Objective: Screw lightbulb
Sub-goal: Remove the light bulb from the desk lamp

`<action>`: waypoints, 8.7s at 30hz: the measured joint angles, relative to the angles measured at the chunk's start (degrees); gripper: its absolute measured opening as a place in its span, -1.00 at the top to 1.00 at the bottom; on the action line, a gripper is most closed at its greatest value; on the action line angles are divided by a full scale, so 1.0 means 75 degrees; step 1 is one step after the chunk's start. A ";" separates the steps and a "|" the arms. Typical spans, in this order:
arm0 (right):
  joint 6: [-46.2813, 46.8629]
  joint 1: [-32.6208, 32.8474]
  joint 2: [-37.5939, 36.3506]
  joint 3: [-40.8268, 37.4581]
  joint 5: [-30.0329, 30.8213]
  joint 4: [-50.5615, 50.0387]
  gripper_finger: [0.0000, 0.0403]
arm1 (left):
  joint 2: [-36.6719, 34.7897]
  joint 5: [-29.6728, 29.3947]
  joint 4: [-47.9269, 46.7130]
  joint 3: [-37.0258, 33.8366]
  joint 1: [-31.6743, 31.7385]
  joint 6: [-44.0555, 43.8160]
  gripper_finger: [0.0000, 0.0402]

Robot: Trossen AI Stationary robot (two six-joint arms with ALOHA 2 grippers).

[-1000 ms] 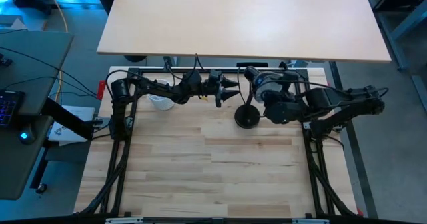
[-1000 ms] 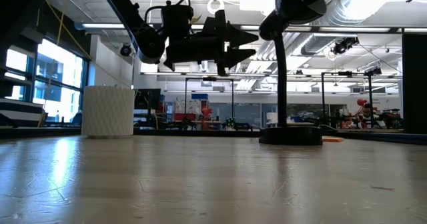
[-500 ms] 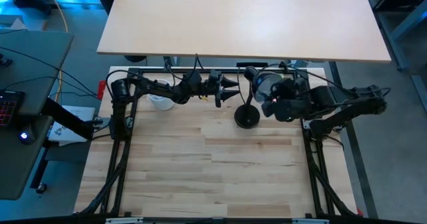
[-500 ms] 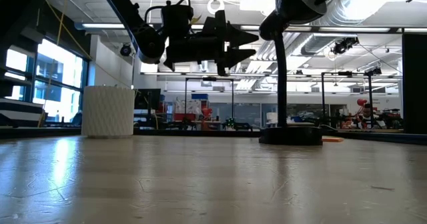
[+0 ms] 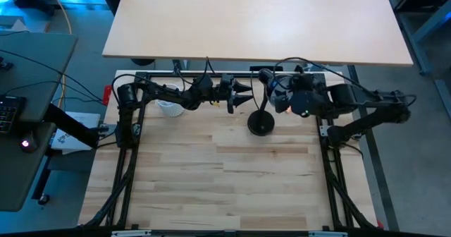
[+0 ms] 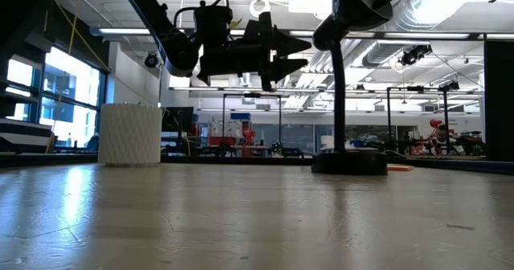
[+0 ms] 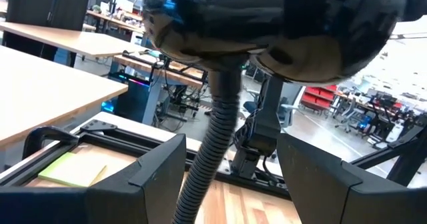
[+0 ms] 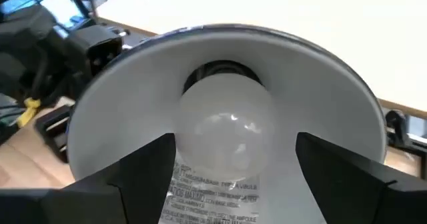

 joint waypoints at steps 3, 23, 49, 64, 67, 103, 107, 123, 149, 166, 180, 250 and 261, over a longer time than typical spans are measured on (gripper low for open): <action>-0.0225 -0.0245 0.0008 0.0000 0.0008 0.0110 -0.52 | 0.0000 -0.0001 0.0000 0.0000 0.0000 0.0003 -0.14; -0.5915 -0.0621 0.0160 0.0000 -0.0850 0.0593 -0.52 | 0.0000 0.0007 -0.0050 0.0000 0.0000 0.0014 -0.14; -0.7707 0.0798 0.0545 0.0000 0.1763 -0.0780 -0.52 | 0.0000 0.0035 -0.0058 0.0000 0.0000 -0.0067 -0.14; -0.1176 0.0625 0.0104 0.0000 0.0732 -0.1647 -0.52 | 0.0000 0.0036 -0.0052 0.0000 0.0000 -0.0064 -0.14; -0.0547 0.0617 -0.0087 0.0000 0.0482 -0.1288 -0.52 | 0.0000 0.0025 -0.0043 0.0000 0.0003 -0.0061 -0.14; -0.6399 -0.1153 0.0166 0.0000 -0.0820 0.0320 -0.52 | 0.0000 0.0004 -0.0012 0.0000 0.0003 0.0000 -0.14; -0.8199 -0.0935 0.0236 0.0000 -0.0079 0.0109 -0.52 | 0.0000 0.0004 -0.0015 0.0000 0.0000 -0.0002 -0.14; -1.0466 0.0737 0.0495 0.0000 0.2100 -0.0681 -0.52 | 0.0000 0.0019 -0.0048 0.0000 0.0000 -0.0067 -0.14; -0.0997 -0.0027 -0.0580 0.0000 -0.0240 -0.0400 -0.52 | 0.0000 0.0009 0.0003 0.0000 0.0000 -0.0060 -0.14; -0.2025 -0.0774 -0.0256 -0.0003 -0.0995 -0.0418 -0.52 | 0.0000 0.0074 0.0003 0.0000 -0.0052 -0.0050 -0.14; -0.2956 -0.1207 -0.0369 -0.0539 -0.1365 0.0512 -0.52 | 0.0000 0.0074 0.0000 0.0000 -0.0085 -0.0058 -0.14; -0.3773 -0.0349 -0.0446 -0.0901 -0.0065 0.2119 -0.52 | -0.0018 0.0126 -0.0420 0.0000 0.0139 -0.0445 -0.14; -0.2979 0.0017 -0.0555 -0.0901 0.0066 0.0454 -0.52 | -0.0033 -0.0118 -0.0634 0.0000 0.0048 0.0601 -0.14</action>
